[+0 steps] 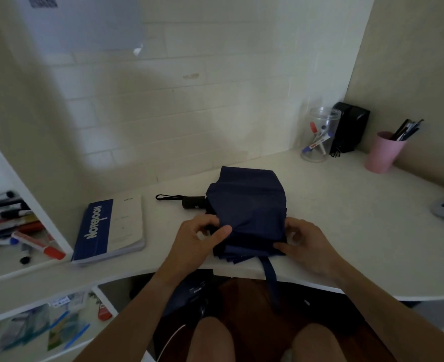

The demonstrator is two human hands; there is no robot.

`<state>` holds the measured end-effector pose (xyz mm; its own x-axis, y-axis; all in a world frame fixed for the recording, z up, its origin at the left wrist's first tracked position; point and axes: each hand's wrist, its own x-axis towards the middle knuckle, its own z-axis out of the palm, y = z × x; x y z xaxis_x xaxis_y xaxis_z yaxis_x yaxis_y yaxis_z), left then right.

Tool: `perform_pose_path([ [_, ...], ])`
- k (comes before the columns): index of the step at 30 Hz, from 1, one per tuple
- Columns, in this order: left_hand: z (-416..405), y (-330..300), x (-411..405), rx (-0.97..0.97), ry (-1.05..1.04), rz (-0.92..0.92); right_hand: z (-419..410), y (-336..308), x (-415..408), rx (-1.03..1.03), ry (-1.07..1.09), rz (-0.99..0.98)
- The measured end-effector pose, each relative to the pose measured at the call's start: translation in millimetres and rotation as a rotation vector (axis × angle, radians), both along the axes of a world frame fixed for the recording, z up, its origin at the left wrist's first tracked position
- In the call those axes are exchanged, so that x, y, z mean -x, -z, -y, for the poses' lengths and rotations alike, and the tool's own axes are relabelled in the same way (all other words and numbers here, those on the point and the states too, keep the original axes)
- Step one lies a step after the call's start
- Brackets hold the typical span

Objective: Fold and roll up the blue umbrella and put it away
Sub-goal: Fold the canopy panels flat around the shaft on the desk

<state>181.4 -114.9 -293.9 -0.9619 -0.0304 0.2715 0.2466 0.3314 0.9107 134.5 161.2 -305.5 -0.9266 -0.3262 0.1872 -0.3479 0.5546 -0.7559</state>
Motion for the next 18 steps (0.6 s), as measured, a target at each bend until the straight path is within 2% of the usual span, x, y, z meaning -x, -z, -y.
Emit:
perform_pose_path([
  [2,0.5,0.3,-1.5,-0.08,0.132,0.11,-1.1,-0.4,1.3,-0.009,0.008,0.016],
  [4,2.6,3.3,-1.7,-0.1,0.175,0.19,-2.6,-6.1,0.3,0.03,-0.003,0.081],
  [8,4.9,11.4,3.0,-0.028,0.14,0.19,-2.4,-23.6,-5.6,0.317,-0.071,0.321],
  [14,5.3,7.5,3.2,-0.003,0.13,0.211,-3.5,-30.3,-7.1,0.48,0.19,0.324],
  [18,2.5,10.5,7.1,-0.04,0.115,0.217,6.3,-37.1,-11.9,0.546,0.285,0.381],
])
